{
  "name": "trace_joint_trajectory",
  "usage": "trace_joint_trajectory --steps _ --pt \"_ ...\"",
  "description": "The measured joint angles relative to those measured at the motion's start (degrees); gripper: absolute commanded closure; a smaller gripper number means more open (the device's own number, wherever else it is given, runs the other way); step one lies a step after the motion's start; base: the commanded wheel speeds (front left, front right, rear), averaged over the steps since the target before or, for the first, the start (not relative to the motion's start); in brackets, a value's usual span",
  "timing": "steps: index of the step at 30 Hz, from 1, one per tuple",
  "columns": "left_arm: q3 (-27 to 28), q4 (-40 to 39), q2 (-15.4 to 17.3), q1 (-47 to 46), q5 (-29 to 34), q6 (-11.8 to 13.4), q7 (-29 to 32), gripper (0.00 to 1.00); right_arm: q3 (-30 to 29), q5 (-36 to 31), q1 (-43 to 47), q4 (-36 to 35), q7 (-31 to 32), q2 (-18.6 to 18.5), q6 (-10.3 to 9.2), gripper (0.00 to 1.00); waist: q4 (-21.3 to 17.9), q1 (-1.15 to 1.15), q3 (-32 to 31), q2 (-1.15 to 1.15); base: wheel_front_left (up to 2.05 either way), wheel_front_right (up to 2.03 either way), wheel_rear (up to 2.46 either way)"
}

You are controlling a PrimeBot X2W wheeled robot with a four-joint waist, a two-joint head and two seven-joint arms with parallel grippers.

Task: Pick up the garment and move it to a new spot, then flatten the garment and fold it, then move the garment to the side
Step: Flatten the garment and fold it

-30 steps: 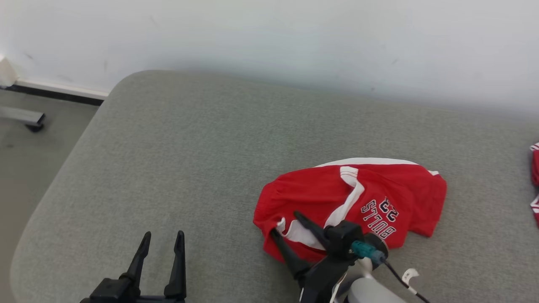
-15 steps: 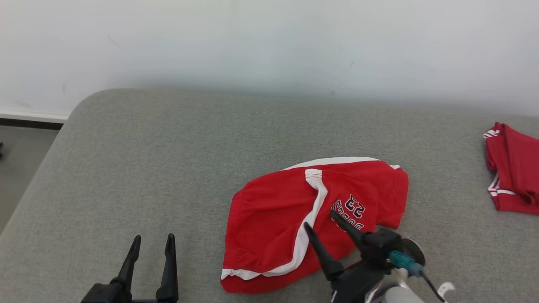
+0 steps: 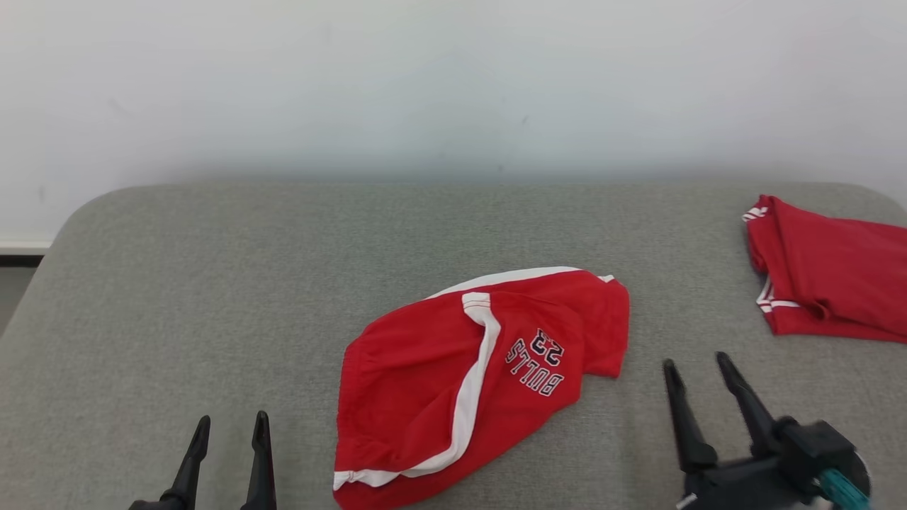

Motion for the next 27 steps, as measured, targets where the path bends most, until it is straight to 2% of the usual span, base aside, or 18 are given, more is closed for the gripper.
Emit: trace_joint_trajectory --steps 6,15,20,27 --pt "-0.1 -1.0 0.5 0.3 1.1 -0.1 0.0 0.00 -4.9 -1.2 6.1 -3.8 0.0 0.4 0.00 0.00 -2.0 0.00 -0.5 0.00 0.00 0.00 0.00" --pt "-1.5 -1.9 0.8 1.3 2.2 -0.1 0.0 0.00 -5.9 -1.6 8.5 -4.0 0.0 1.5 0.00 0.00 -1.6 0.00 -0.4 0.00 0.00 0.00 0.00" --pt "-2.0 -1.8 0.8 1.3 2.2 -0.3 0.0 0.00 -3.3 -1.1 4.7 -1.9 0.1 1.0 0.00 0.00 -0.3 0.00 -0.3 0.00 0.00 0.00 0.00" --pt "-3.9 -1.3 0.6 0.4 1.9 -0.3 0.0 0.00 4.4 0.2 -7.3 4.2 3.8 -2.0 0.00 0.00 2.9 0.00 0.2 0.00 0.00 0.00 0.00"
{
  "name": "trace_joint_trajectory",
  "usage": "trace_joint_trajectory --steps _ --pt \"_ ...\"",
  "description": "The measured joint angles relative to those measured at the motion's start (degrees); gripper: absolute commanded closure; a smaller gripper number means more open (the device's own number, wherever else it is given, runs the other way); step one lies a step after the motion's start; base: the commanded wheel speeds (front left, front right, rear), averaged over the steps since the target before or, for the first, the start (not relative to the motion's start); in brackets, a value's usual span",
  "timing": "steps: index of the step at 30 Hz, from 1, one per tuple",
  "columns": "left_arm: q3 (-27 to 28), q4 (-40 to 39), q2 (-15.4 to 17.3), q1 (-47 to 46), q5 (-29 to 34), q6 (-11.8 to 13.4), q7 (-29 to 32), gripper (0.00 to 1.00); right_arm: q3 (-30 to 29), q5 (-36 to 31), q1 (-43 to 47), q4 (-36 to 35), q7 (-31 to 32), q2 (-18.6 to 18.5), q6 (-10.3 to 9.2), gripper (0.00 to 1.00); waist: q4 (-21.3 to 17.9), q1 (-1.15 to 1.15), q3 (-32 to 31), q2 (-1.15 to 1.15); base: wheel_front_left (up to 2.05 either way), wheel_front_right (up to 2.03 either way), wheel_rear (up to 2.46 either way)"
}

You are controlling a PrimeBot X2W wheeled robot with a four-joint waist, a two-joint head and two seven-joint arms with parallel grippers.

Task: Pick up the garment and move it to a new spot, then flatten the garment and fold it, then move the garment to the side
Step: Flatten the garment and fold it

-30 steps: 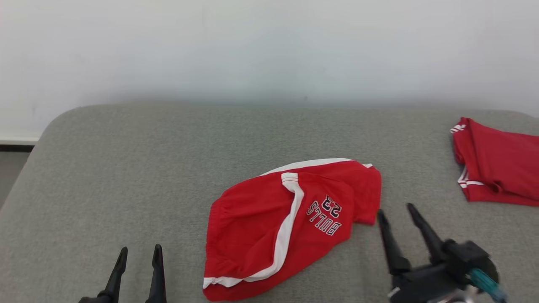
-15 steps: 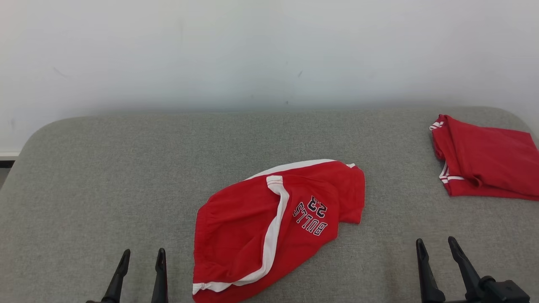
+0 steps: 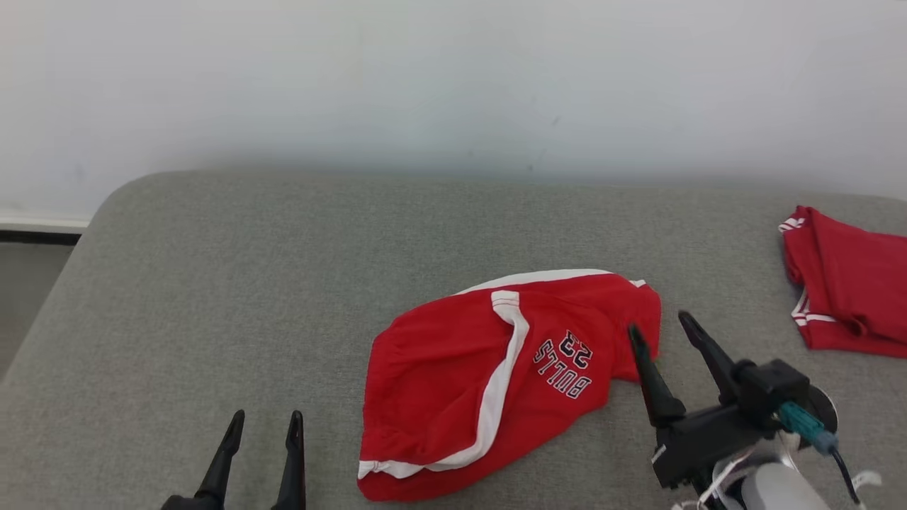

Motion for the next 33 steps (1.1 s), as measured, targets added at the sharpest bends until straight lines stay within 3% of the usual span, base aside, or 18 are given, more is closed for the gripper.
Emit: trace_joint_trajectory --steps 12,25,26,27,28,33 --pt "-3.2 2.0 -0.5 -3.5 -1.2 -0.1 0.0 0.00 12.0 2.8 -22.1 20.0 7.8 -4.0 0.00 0.00 9.2 0.01 2.8 0.00 0.00 0.00 0.00" --pt "-4.1 2.6 -0.7 -4.6 -4.0 -0.1 0.0 0.00 25.1 8.3 -31.7 38.4 17.9 -5.9 0.00 0.00 17.5 0.01 6.7 0.00 0.00 0.00 0.00" --pt "-4.1 2.6 -0.7 -4.9 -4.1 0.0 0.0 0.00 25.7 9.1 -32.1 39.1 18.4 -5.9 0.00 0.52 17.7 0.01 7.1 0.01 0.00 0.00 0.00" --pt "-4.1 2.6 -0.7 -4.9 -4.1 0.0 0.0 0.00 25.7 9.1 -32.1 39.1 18.4 -5.9 0.00 0.84 17.7 0.01 7.1 0.01 0.00 0.00 0.00" --pt "-4.1 2.5 -0.7 -5.1 -4.1 0.1 0.0 0.00 26.4 9.6 -32.4 39.2 18.2 -6.0 0.00 1.00 17.9 0.02 7.4 0.00 0.00 0.00 0.00" --pt "-3.7 2.3 -0.7 -5.2 -4.4 0.5 0.0 0.00 28.2 11.4 -34.3 40.3 15.6 -6.1 0.00 1.00 17.2 0.01 7.9 0.00 0.00 0.00 0.00"
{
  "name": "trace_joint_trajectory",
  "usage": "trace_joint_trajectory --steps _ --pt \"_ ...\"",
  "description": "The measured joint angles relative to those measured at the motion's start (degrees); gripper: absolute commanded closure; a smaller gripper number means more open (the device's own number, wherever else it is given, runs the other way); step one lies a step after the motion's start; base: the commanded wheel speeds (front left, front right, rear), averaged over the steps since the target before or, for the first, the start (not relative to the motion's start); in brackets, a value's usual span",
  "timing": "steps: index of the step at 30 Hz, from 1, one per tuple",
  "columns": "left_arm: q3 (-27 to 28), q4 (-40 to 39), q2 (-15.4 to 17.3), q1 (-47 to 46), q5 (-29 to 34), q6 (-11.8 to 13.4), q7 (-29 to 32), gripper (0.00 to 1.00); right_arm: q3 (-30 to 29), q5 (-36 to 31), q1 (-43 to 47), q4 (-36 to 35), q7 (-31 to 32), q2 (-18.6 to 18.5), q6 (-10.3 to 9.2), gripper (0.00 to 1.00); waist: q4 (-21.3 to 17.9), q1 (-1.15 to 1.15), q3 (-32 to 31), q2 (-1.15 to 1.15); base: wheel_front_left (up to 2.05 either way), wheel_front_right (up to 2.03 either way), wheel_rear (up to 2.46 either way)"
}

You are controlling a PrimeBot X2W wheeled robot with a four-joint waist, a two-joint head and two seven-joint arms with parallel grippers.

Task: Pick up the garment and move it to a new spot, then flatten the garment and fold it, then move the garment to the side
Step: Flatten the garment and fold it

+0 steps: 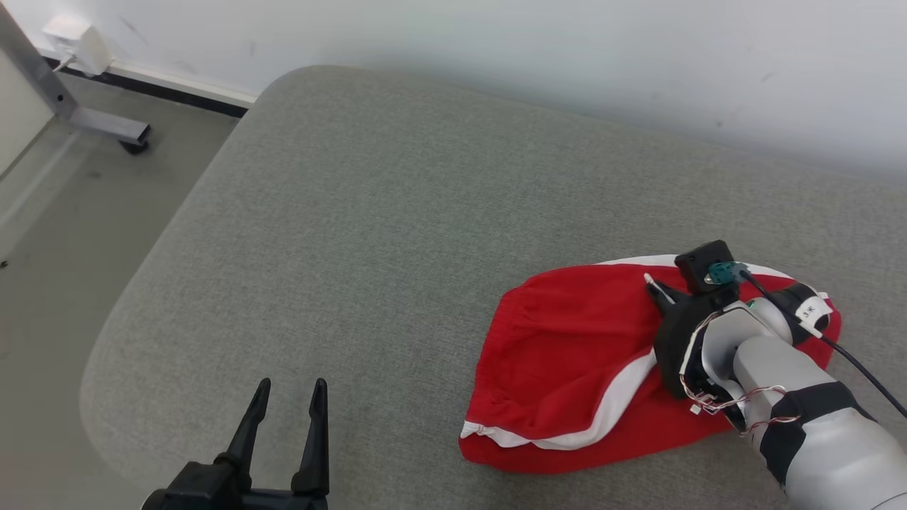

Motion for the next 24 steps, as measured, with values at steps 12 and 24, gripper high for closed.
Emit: trace_joint_trajectory --steps 12,24 --pt "2.0 -1.2 0.0 1.8 0.1 0.9 0.0 0.00 -6.2 3.7 3.9 -2.4 -18.2 -0.6 0.00 1.00 -5.6 0.00 -2.0 0.00 0.00 0.00 0.00" --pt "2.6 -1.9 0.0 3.3 0.5 0.9 0.0 0.00 -30.5 1.8 30.3 -29.1 -19.4 3.3 0.00 1.00 -13.5 -0.01 -3.3 0.00 0.00 0.00 0.00"
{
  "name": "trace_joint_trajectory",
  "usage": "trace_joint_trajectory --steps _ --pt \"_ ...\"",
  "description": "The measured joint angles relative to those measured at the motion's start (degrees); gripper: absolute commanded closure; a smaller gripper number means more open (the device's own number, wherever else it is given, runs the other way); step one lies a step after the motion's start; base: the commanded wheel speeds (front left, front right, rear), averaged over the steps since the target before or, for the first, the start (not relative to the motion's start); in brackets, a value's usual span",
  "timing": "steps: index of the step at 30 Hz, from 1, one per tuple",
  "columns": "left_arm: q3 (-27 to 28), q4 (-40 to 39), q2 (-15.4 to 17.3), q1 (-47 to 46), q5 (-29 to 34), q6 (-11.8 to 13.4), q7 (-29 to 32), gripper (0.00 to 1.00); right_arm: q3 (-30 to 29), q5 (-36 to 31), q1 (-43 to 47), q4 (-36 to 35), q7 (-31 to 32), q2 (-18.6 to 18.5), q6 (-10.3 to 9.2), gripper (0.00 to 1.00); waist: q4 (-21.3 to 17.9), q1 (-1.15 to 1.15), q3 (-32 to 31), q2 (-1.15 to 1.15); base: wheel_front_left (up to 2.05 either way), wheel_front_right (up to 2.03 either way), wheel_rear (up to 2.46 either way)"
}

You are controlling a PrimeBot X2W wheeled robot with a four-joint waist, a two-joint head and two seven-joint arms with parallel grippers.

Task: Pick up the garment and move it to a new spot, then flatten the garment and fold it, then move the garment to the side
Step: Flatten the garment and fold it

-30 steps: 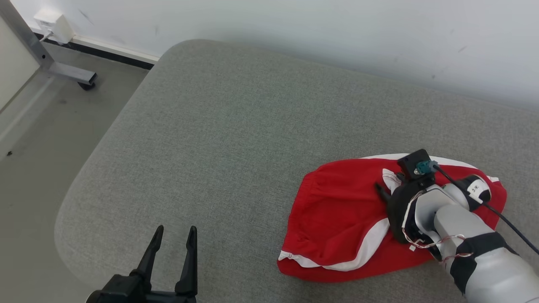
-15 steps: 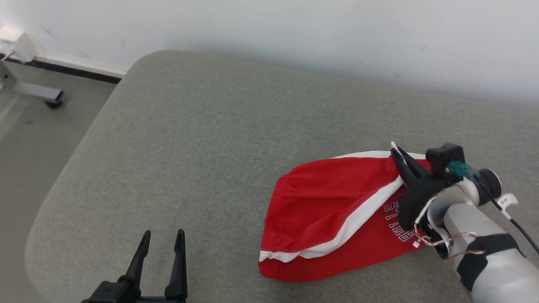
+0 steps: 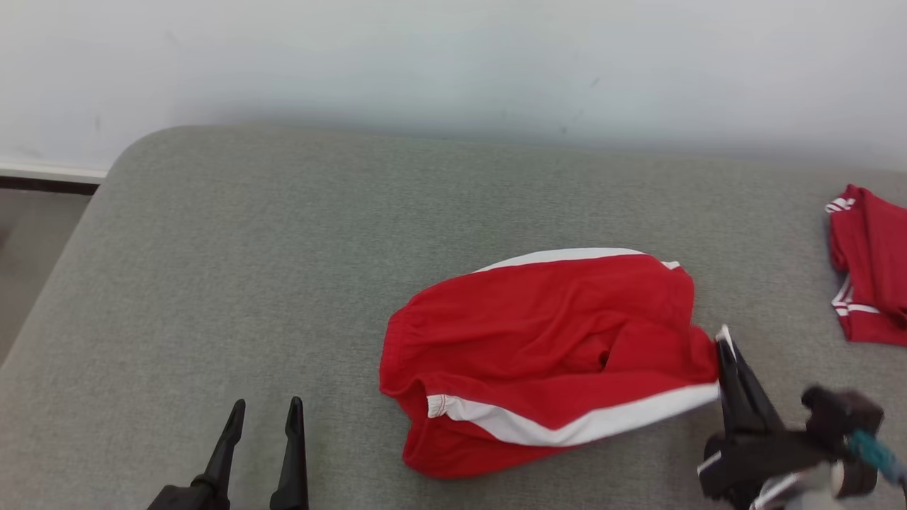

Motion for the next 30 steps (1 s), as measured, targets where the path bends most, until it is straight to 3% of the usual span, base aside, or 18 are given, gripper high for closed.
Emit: trace_joint_trajectory --steps 5,6,7,16,25,30 --pt "0.1 0.2 0.0 0.0 0.2 -0.4 0.0 0.00 -6.7 -3.7 11.4 -7.7 0.0 6.2 0.00 1.00 -2.3 0.00 -0.1 0.00 0.00 0.00 0.00" --pt "0.0 0.2 0.0 0.0 0.3 -0.4 0.0 0.00 -7.8 -4.3 13.0 -8.4 0.0 7.0 0.00 0.93 -2.7 0.00 -0.2 0.00 0.00 0.00 0.00" --pt "0.1 0.3 0.0 0.0 0.4 -0.4 0.0 0.00 -8.9 -5.2 15.0 -9.2 0.0 8.3 0.00 0.00 -3.2 0.00 -0.3 0.00 0.00 0.00 0.00" --pt "1.1 0.7 0.0 0.7 1.3 -0.6 0.0 0.00 -10.0 -11.9 16.7 -15.2 0.0 9.4 0.00 0.00 -4.9 0.00 -1.8 0.00 0.00 0.00 0.00" --pt "2.7 0.7 0.0 2.9 2.2 -1.0 0.0 0.00 -6.5 -13.8 16.4 -20.0 0.0 5.6 0.00 0.00 -6.7 0.00 -4.7 0.00 0.00 0.00 0.00" --pt "3.0 0.4 0.1 3.4 2.6 -1.1 0.0 0.00 -6.2 -13.8 18.5 -21.2 -0.1 5.4 0.00 0.00 -7.0 0.00 -5.8 -0.01 0.00 0.00 0.00"
